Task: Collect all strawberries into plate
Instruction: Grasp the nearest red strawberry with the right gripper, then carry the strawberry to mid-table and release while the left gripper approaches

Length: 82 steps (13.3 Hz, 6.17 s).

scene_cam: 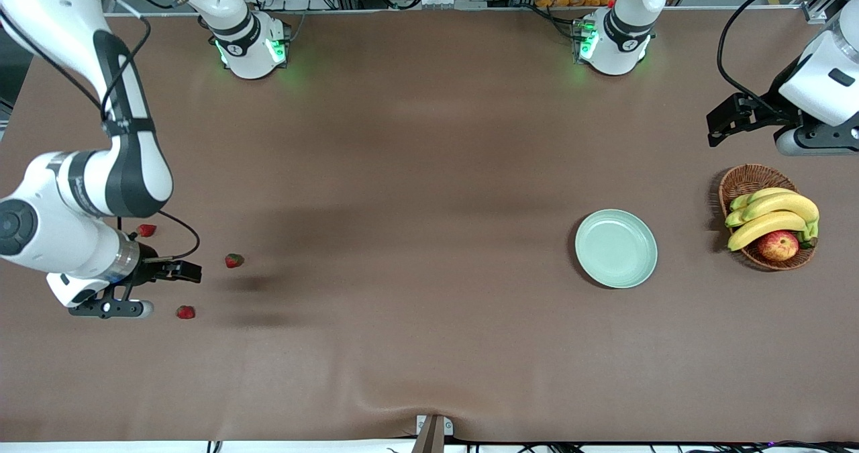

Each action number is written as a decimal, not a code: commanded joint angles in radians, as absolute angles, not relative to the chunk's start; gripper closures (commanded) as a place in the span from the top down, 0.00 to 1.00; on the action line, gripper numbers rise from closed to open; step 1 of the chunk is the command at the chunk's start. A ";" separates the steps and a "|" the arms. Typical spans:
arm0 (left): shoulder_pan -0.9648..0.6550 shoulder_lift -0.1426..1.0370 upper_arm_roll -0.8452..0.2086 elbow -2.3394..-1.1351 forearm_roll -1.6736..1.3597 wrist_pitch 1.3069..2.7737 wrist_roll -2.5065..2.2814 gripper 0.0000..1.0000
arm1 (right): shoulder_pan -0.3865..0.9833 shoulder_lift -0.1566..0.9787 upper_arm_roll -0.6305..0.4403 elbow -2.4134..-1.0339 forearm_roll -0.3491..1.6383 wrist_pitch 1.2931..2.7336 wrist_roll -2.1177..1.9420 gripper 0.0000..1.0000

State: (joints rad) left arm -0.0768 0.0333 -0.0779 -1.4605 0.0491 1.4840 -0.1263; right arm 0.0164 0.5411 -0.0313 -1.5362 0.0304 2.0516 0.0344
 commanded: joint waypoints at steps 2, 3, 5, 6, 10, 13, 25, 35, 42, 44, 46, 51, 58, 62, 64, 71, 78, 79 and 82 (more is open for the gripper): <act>-0.066 0.025 -0.080 -1.447 0.029 1.453 -0.106 1.00 | -0.002 0.627 -0.020 -1.528 0.020 2.109 0.148 1.00; -0.066 0.026 -0.080 -1.447 0.029 1.451 -0.106 1.00 | 0.005 0.643 -0.020 -1.528 0.020 2.127 0.178 1.00; -0.067 0.029 -0.080 -1.448 0.029 1.451 -0.106 1.00 | 0.021 0.670 -0.020 -1.529 0.025 2.135 0.251 1.00; -0.069 0.034 -0.080 -1.448 0.029 1.451 -0.107 1.00 | 0.028 0.678 -0.020 -1.529 0.029 2.137 0.291 1.00; -0.075 0.049 -0.081 -1.447 0.031 1.456 -0.112 1.00 | -0.001 0.704 -0.015 -1.563 0.044 2.138 0.321 1.00; -0.071 0.045 -0.081 -1.443 0.031 1.454 -0.106 1.00 | -0.003 0.706 -0.015 -1.611 0.144 2.148 0.311 1.00; -0.069 0.051 -0.081 -1.450 0.029 1.437 -0.106 1.00 | 0.029 0.696 -0.015 -1.692 0.158 2.151 0.308 0.83; -0.075 0.061 -0.081 -1.447 0.025 1.439 -0.107 1.00 | 0.032 0.637 -0.012 -1.687 0.158 2.093 0.293 0.00; -0.066 0.063 -0.080 -1.450 0.026 1.437 -0.098 1.00 | 0.214 0.515 -0.011 -1.671 0.158 2.043 0.372 0.00; -0.066 0.066 -0.080 -1.451 0.026 1.437 -0.098 1.00 | 0.309 0.517 -0.011 -1.631 0.158 2.043 0.484 0.00; -0.067 0.078 -0.080 -1.448 0.025 1.439 -0.098 1.00 | 0.398 0.522 -0.011 -1.596 0.160 2.049 0.602 0.00; -0.068 0.080 -0.080 -1.448 0.026 1.446 -0.098 1.00 | 0.581 0.581 -0.011 -1.545 0.228 2.170 0.828 0.00; -0.078 0.098 -0.080 -1.445 0.023 1.460 -0.121 1.00 | 0.846 0.759 -0.012 -1.463 0.221 2.474 1.271 0.00; -0.097 0.136 -0.081 -1.447 0.012 1.485 -0.121 1.00 | 0.911 0.851 -0.021 -1.431 0.212 2.565 1.348 0.00; -0.127 0.159 -0.081 -1.451 0.012 1.483 -0.124 1.00 | 0.910 0.880 -0.031 -1.419 0.181 2.565 1.348 0.00; -0.306 0.253 -0.080 -1.509 0.012 1.557 -0.273 1.00 | 0.907 0.824 -0.103 -1.417 0.158 2.548 1.328 1.00; -0.469 0.412 -0.081 -1.508 0.012 1.753 -0.687 1.00 | 0.706 0.638 -0.144 -1.431 0.155 2.203 0.982 1.00; -0.494 0.445 -0.080 -1.506 0.012 1.794 -0.784 1.00 | 0.656 0.612 -0.146 -1.436 0.155 2.130 0.892 1.00; -0.552 0.549 -0.081 -1.499 -0.006 1.937 -1.029 1.00 | 0.513 0.572 -0.147 -1.454 0.152 2.027 0.646 1.00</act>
State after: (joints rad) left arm -0.5207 0.4897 -0.0892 -1.5200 0.0316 1.8707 -0.9154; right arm 0.5885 0.6253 -0.1680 -1.4010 0.1700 2.0556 0.7520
